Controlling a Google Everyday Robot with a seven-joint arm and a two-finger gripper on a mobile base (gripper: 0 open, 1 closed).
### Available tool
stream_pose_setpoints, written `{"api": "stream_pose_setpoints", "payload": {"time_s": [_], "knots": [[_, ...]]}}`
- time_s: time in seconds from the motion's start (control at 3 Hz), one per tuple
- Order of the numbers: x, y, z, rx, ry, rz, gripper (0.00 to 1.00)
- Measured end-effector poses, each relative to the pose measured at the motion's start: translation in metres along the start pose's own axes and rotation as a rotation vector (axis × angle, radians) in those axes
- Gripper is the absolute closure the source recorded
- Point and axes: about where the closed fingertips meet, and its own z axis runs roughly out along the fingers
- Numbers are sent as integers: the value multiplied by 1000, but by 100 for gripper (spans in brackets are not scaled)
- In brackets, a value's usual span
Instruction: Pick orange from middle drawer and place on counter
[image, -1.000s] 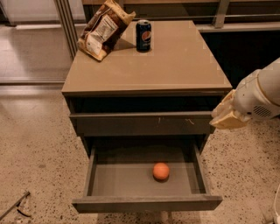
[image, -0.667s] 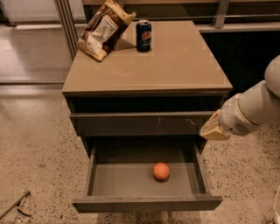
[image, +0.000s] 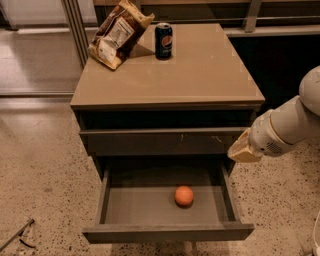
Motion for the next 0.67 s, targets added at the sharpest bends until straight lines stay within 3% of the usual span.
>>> {"api": "stream_pose_setpoints", "payload": {"time_s": [0.33,0.67], "knots": [[11,6,22,-8,-13,-15,100],[39,21,77,-32,-58,-36,100]]}}
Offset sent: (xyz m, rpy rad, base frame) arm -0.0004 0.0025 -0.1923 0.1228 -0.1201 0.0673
